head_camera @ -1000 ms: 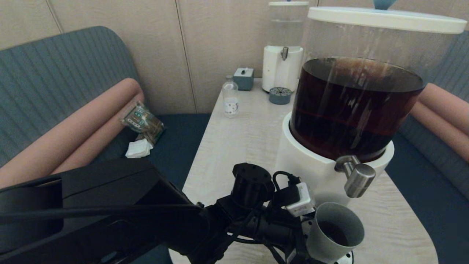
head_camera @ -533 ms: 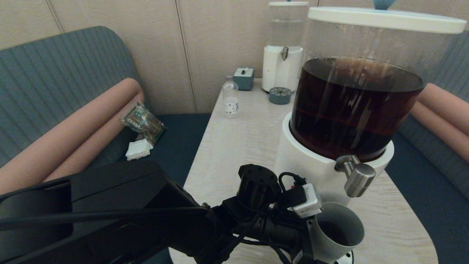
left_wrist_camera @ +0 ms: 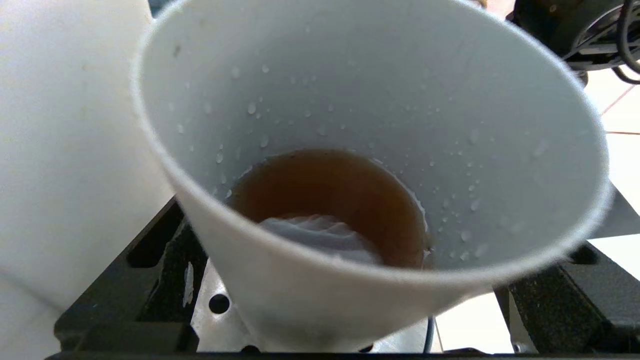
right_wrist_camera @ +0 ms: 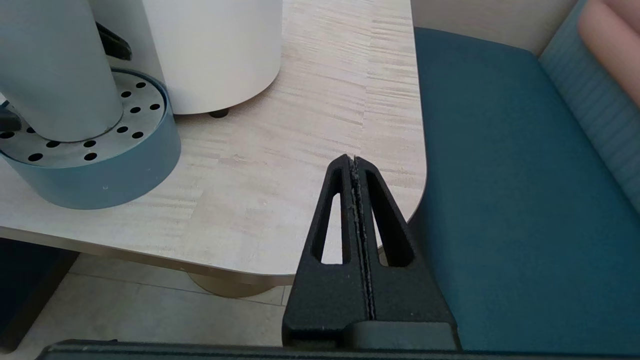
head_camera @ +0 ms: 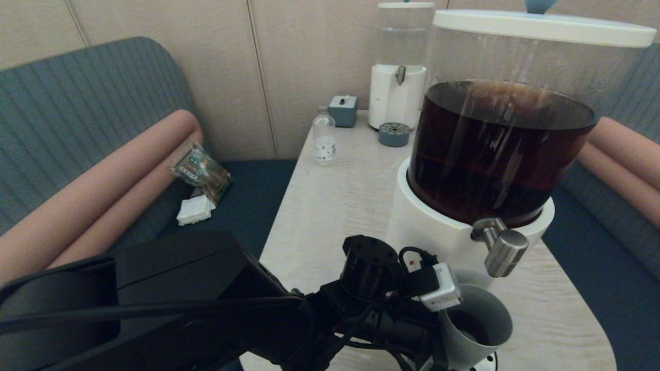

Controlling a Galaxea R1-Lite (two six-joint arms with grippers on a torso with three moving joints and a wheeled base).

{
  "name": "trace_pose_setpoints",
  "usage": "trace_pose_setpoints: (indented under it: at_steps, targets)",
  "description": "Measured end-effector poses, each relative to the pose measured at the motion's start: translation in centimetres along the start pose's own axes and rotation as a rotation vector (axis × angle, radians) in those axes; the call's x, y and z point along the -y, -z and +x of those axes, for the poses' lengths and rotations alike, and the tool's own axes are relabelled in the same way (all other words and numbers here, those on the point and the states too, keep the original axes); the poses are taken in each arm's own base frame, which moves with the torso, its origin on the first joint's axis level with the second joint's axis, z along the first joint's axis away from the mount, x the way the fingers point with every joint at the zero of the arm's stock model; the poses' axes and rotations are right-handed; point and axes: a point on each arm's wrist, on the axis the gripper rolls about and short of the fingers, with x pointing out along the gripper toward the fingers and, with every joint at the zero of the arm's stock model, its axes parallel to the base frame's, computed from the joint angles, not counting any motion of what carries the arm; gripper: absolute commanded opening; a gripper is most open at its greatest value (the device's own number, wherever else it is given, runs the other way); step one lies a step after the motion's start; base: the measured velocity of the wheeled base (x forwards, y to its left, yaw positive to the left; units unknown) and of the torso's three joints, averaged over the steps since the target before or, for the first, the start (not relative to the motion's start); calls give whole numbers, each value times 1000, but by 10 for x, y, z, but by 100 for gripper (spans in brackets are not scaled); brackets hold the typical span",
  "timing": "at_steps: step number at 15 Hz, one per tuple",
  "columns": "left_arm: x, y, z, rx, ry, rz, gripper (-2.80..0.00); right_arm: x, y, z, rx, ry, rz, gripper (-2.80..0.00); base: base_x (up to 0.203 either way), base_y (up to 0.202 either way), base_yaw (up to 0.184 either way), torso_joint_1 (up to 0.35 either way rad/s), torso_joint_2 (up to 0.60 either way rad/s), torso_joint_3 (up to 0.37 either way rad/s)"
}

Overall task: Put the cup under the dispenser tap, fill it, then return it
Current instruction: Place the cup next to the water dispenser

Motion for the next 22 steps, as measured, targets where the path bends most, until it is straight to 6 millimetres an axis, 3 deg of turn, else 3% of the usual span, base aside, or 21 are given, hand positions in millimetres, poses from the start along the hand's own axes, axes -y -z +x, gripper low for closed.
trace_pose_setpoints:
  at_steps: [19,20,22]
  targets:
    - [2,-1,2,2,-38,12,0,0,0,0,0,0,0,-280,0,0,0,0,0,0]
    - [2,-2,2,6,-46,18,-280,0,0,0,0,0,0,-280,0,0,0,0,0,0]
    - [1,-4,2,18,-67,31,-280,0,0,0,0,0,0,-280,0,0,0,0,0,0]
